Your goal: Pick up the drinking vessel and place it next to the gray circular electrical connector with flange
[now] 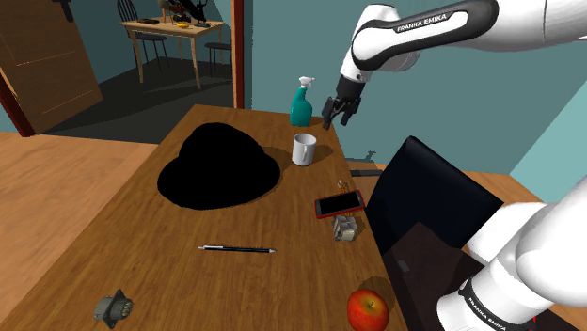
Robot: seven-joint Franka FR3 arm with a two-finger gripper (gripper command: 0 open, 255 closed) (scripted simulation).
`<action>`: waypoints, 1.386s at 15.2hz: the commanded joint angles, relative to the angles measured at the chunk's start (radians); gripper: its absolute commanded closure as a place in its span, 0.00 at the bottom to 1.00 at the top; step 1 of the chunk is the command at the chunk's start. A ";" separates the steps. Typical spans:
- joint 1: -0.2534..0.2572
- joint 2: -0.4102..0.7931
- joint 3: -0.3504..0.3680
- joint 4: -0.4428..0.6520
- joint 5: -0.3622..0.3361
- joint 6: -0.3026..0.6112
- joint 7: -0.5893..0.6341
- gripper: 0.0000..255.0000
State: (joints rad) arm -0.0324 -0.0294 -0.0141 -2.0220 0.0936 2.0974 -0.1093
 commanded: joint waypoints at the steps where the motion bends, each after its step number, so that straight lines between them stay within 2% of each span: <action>1: -0.002 0.087 -0.002 0.058 0.003 0.023 -0.008 0.00; 9: -0.021 0.406 -0.009 0.337 0.015 0.033 -0.045 0.00; 16: -0.018 0.451 -0.006 0.308 0.020 0.108 -0.047 0.00; 21: -0.017 0.455 -0.006 0.307 0.020 0.114 -0.048 0.00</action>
State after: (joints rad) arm -0.0499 0.4251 -0.0197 -1.7157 0.1140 2.2106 -0.1571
